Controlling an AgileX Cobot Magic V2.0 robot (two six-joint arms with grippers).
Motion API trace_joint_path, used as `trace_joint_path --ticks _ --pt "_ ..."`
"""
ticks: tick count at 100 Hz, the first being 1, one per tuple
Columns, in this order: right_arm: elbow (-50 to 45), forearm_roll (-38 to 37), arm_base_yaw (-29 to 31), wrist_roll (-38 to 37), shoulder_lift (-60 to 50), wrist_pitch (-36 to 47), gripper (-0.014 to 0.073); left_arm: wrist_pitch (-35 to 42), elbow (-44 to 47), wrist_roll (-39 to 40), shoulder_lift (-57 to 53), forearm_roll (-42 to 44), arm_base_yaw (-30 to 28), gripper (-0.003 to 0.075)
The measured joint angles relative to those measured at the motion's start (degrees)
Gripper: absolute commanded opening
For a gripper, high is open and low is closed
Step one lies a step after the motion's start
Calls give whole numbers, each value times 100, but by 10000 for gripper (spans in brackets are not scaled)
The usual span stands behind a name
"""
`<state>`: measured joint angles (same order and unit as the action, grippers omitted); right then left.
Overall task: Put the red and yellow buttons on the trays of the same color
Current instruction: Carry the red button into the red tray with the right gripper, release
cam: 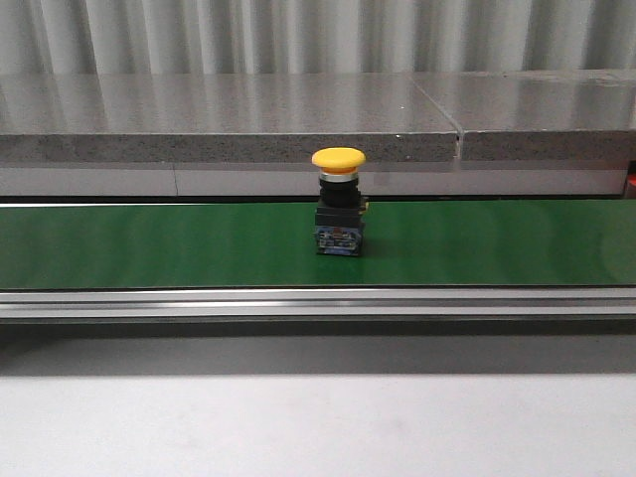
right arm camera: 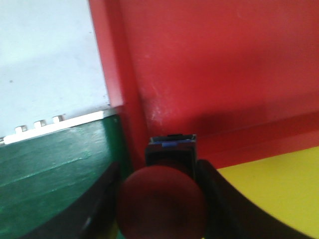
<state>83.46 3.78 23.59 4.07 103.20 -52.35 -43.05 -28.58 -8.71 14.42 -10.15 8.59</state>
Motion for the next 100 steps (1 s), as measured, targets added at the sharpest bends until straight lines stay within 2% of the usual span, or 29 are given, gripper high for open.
trace_joint_path --ticks 23,63,84,91,100 --pt "179 130 130 -168 465 167 192 0 0 0 0 0 0 -20" --pt "1343 567 130 -171 1450 41 192 0 0 0 0 0 0 -20" --pt "1631 894 130 -171 1806 64 201 0 0 0 0 0 0 -20" --pt "1646 945 130 -171 1882 76 258 0 0 0 0 0 0 -20" --pt "1659 970 130 -133 1913 76 423 0 0 0 0 0 0 -20"
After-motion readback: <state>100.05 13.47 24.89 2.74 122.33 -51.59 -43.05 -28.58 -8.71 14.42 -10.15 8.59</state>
